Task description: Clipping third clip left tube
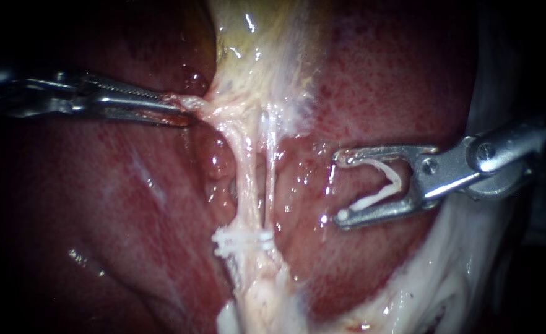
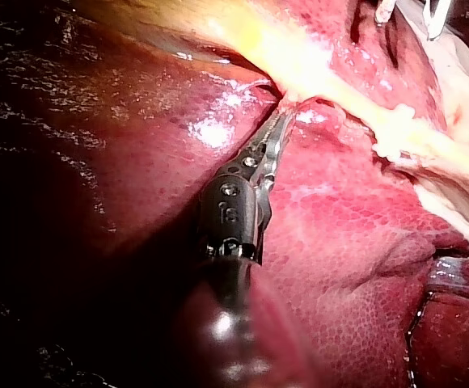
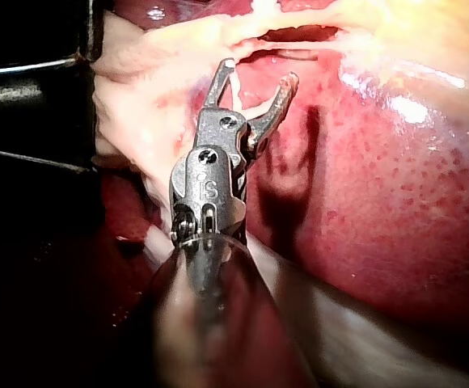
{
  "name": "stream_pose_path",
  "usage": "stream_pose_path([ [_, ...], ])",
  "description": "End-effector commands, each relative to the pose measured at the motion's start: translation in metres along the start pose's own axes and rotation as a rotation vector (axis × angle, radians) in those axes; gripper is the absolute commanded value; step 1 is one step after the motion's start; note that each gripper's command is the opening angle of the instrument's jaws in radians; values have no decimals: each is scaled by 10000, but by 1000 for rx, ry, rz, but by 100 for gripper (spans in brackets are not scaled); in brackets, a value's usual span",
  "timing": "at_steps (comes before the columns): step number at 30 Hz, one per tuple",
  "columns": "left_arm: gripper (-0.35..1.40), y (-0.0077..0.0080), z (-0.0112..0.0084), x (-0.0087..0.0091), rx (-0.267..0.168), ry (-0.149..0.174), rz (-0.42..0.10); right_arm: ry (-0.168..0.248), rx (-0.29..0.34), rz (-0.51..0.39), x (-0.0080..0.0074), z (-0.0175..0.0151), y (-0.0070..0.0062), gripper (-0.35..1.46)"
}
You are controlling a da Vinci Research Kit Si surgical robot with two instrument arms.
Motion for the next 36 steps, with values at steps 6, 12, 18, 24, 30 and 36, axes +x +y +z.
stream_pose_path([
  [6,-35,1,-31,21,0,10,-11,0,0,0,0,0,0,50],
  [12,-35,-1,-74,43,28,44,-13,0,3,0,0,0,0,50],
  [18,-35,-2,-76,42,33,44,-14,3,12,1,3,5,1,50],
  [24,-35,-1,-76,42,33,44,-14,9,43,16,8,27,-4,50],
  [30,-35,-1,-76,42,33,44,-14,9,68,124,10,68,-9,50],
  [36,-35,-1,-76,42,33,44,-14,44,89,250,9,102,-5,50],
])
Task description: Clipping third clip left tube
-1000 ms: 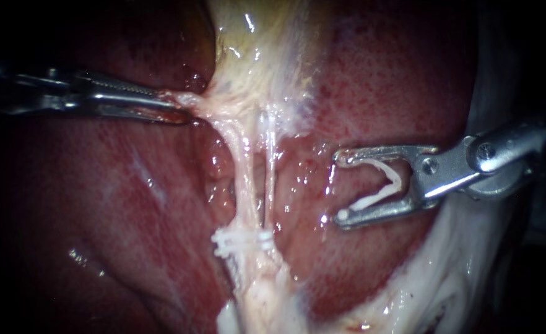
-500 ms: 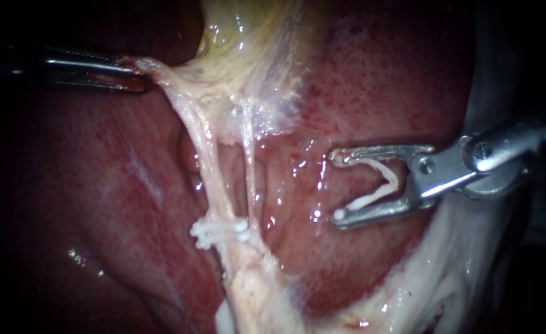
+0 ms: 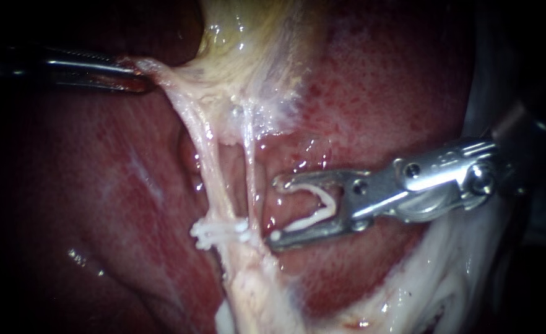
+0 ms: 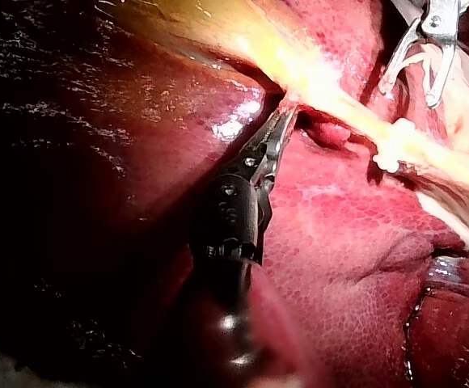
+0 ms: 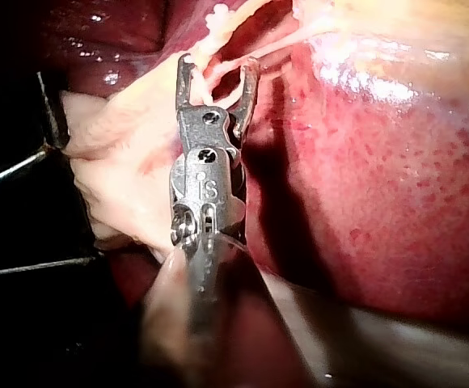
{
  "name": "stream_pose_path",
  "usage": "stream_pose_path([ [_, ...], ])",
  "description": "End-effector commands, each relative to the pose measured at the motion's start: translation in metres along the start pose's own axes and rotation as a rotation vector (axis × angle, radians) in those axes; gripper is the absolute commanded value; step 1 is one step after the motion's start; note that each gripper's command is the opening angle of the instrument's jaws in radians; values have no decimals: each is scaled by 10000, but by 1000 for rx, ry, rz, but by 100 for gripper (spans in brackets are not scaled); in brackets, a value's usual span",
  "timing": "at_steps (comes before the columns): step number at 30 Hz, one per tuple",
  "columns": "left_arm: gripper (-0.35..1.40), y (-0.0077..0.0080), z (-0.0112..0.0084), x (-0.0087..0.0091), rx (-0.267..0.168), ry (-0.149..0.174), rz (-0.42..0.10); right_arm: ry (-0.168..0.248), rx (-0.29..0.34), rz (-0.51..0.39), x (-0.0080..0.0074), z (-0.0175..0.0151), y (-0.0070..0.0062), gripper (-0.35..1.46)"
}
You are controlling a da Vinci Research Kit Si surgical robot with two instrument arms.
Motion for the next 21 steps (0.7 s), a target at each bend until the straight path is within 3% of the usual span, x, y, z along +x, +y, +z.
stream_pose_path([
  [1,-35,0,0,0,0,0,0,9,0,15,0,4,2,50],
  [6,-35,0,0,0,0,0,0,45,30,94,-4,17,10,50],
  [13,-35,0,0,0,1,0,0,80,55,134,-7,27,25,50],
  [21,-35,0,1,0,1,0,0,83,53,162,-13,35,45,50],
])
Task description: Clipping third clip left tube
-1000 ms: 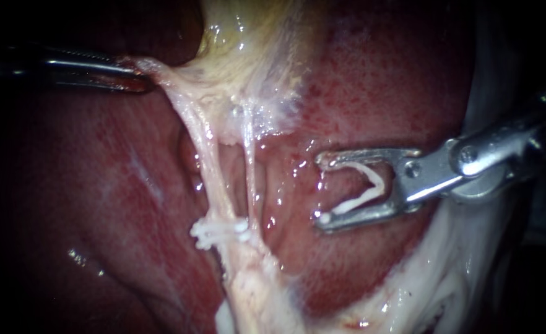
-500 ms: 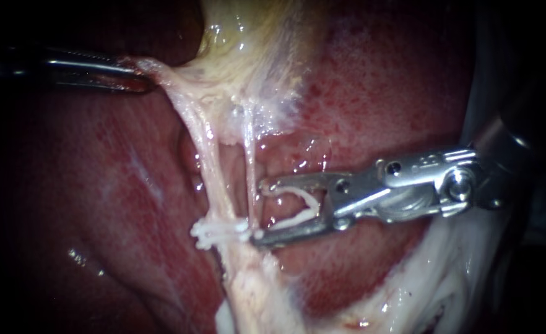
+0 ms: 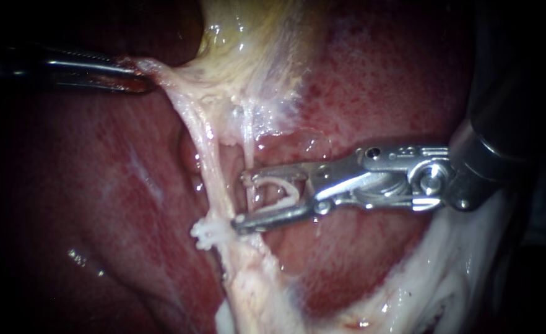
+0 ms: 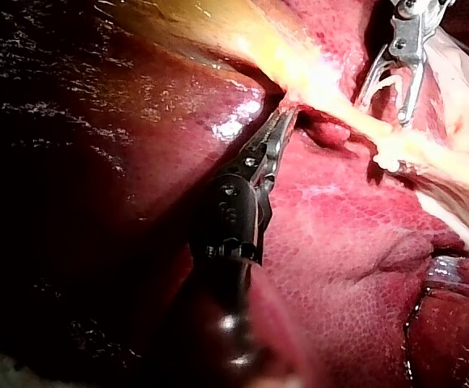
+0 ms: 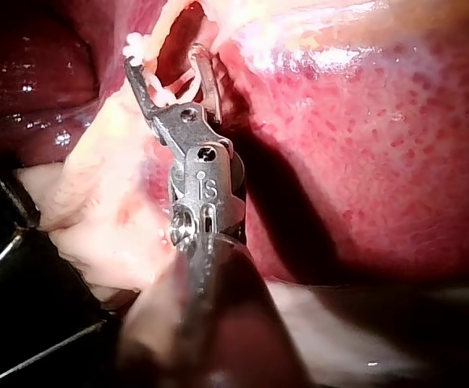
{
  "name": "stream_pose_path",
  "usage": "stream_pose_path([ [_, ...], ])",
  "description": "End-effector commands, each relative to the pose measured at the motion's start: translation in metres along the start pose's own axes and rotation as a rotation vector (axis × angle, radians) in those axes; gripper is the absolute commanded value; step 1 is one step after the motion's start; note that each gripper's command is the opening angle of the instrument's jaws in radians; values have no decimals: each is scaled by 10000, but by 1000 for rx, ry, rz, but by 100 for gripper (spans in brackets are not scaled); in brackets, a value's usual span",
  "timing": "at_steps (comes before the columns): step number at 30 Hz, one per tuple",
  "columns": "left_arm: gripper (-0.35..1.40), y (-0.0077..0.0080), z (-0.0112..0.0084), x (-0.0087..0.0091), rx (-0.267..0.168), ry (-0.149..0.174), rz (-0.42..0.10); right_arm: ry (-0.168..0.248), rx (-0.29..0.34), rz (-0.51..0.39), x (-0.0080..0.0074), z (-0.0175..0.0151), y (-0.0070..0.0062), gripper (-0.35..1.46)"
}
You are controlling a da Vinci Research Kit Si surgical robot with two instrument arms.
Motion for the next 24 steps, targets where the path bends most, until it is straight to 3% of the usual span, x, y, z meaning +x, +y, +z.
stream_pose_path([
  [1,-35,0,0,0,0,0,0,0,3,3,-2,1,2,50],
  [11,-35,0,2,-1,1,0,0,20,43,33,0,12,12,50],
  [18,-35,0,3,-1,2,0,1,54,86,67,13,36,12,50],
  [24,-35,0,4,-1,3,0,1,83,116,80,27,50,4,50],
])
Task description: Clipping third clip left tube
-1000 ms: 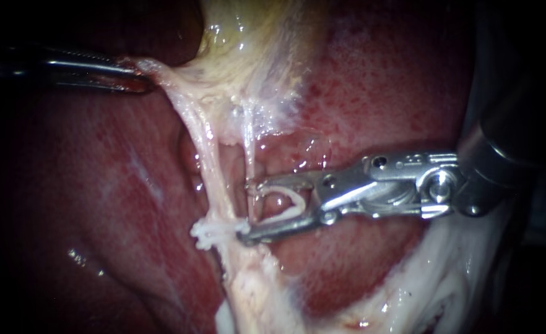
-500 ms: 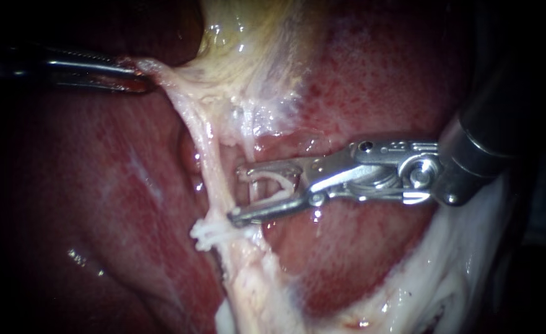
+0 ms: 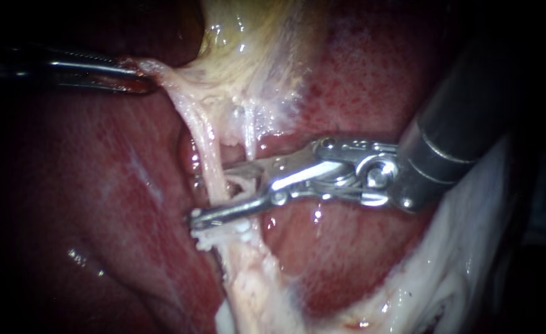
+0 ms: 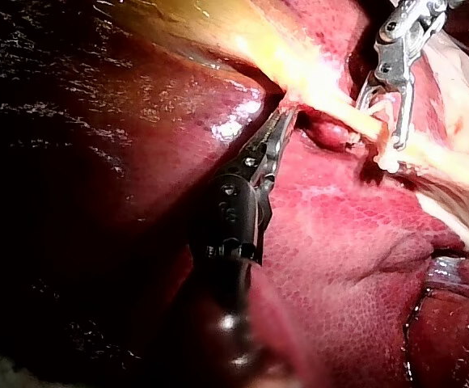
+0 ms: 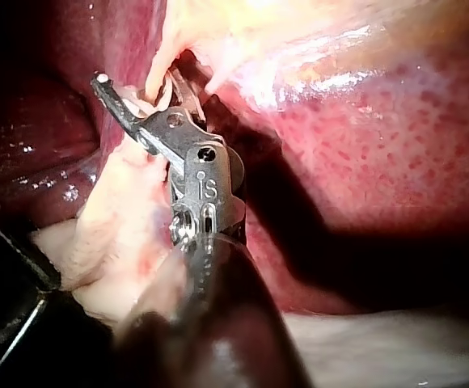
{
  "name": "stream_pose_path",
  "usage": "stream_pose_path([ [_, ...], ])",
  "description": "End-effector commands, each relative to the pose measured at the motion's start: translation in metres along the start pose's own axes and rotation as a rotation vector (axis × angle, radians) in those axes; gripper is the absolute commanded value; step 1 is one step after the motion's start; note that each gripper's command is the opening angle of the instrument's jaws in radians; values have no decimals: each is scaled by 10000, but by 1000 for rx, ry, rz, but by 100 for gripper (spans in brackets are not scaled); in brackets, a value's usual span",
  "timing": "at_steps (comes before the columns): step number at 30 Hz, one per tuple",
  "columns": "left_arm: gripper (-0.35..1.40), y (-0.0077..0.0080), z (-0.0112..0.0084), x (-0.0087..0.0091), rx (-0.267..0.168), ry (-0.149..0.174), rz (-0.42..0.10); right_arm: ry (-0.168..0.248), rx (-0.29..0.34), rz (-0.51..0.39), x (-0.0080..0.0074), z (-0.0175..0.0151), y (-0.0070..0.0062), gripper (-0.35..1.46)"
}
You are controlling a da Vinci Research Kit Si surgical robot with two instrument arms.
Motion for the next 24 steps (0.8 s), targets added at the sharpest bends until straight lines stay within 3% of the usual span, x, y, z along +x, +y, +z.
stream_pose_path([
  [1,-35,0,0,0,0,0,0,10,3,-1,4,1,-1,50],
  [7,-35,0,1,0,1,0,0,54,24,11,22,4,-11,50],
  [12,-35,0,2,0,1,0,0,61,31,20,40,1,-25,48],
  [17,-35,0,2,0,1,0,0,61,37,47,47,1,-33,42],
  [21,-35,0,2,0,1,0,0,57,47,56,46,-2,-36,26],
  [24,-35,0,2,0,1,0,0,53,58,59,45,-6,-38,0],
])
